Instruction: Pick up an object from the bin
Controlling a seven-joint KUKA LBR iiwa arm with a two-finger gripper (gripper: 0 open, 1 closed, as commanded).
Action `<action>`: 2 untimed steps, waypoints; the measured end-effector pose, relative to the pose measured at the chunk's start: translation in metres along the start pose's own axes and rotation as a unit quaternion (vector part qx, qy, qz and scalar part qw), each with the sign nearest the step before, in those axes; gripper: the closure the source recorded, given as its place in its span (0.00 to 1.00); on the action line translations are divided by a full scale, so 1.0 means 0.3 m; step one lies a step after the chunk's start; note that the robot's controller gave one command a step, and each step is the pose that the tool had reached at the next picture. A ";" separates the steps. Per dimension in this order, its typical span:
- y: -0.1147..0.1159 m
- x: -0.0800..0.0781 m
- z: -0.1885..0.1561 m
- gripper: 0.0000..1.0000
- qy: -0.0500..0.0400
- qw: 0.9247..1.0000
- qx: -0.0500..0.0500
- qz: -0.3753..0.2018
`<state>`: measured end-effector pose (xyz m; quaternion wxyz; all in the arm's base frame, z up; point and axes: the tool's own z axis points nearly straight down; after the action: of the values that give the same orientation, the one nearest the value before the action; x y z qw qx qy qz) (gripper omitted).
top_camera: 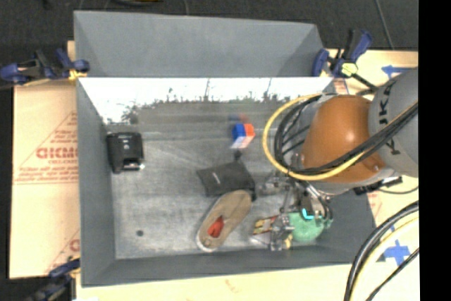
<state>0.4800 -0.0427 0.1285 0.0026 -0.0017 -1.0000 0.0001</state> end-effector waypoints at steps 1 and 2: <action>0.000 -0.007 -0.012 0.00 -0.004 1.000 0.000 -0.001; -0.013 -0.003 0.181 1.00 -0.012 0.985 0.003 -0.174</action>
Offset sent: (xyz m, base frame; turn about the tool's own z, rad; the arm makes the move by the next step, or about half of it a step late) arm -0.0051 -0.0020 -0.0585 -0.3525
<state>0.4806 -0.0466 0.0743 -0.0095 0.1726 -0.9849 0.0028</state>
